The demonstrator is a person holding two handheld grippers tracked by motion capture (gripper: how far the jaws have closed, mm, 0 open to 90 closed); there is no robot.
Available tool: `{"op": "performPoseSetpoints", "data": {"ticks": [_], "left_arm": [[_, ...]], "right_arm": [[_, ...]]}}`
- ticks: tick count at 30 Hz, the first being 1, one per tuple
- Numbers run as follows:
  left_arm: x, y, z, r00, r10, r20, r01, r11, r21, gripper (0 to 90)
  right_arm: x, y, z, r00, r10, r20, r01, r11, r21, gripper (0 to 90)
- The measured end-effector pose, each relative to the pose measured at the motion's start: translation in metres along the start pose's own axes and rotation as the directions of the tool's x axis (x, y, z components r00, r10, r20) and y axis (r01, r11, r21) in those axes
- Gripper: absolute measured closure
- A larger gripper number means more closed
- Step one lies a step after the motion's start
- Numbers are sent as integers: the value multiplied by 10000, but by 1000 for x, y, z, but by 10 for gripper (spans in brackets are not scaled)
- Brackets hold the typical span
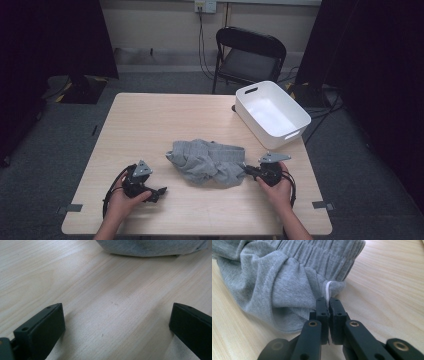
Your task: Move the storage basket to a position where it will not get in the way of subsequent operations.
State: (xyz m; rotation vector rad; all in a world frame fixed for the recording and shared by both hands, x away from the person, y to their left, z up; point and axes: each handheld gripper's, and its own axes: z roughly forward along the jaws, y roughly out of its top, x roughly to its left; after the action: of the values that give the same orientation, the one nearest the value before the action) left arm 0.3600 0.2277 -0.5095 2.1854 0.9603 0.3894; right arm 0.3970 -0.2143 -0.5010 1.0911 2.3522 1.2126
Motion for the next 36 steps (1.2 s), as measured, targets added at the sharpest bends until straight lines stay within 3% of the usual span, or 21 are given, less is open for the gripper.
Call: {"op": "performPoseSetpoints", "data": {"ticks": [6, 7, 9, 10, 12, 24, 27, 29, 34, 36], "left_arm": [[0, 3, 0, 10000, -40, -67, 41, 9999, 114, 12], [0, 3, -1, 10000, -62, -58, 63, 10000, 52, 39], [0, 4, -4, 10000, -41, -40, 41, 10000, -52, 201], [1, 5, -5, 10000, -56, -10, 56, 10000, -5, 240], [1, 5, -5, 9999, -114, -23, 114, 9999, 38, 201], [3, 29, -22, 10000, -47, 78, 51, 9986, -528, 272], [1, 38, -24, 9993, -113, 349, 139, 9970, -756, 295], [-1, 45, -25, 9992, 34, 401, -2, 9967, -809, 328], [0, 59, -29, 9971, -103, 752, 170, 9959, -890, 375], [0, 62, -30, 9973, -43, 732, 116, 9950, -993, 409]], "right_arm": [[-1, -3, 1, 10000, 67, -47, -67, 9999, -120, 865], [-1, -3, 1, 9999, 92, -65, -93, 9999, -137, 864], [-2, -4, 1, 9998, 162, -105, -163, 9997, -154, 864], [-2, -5, 2, 9998, 153, -98, -154, 9997, -168, 864], [-3, -5, 2, 9998, 170, -103, -171, 9997, -157, 864], [-2, -5, 4, 9999, 138, 103, -139, 9999, 67, 847], [-2, -4, 5, 9998, 145, 103, -146, 9998, 98, 841], [-3, -4, 5, 9996, 280, 74, -281, 9995, 140, 824], [-4, -5, 5, 9970, 767, 101, -769, 9969, 160, 798], [-1, -5, 5, 9978, 587, 298, -592, 9981, 152, 797]]}}
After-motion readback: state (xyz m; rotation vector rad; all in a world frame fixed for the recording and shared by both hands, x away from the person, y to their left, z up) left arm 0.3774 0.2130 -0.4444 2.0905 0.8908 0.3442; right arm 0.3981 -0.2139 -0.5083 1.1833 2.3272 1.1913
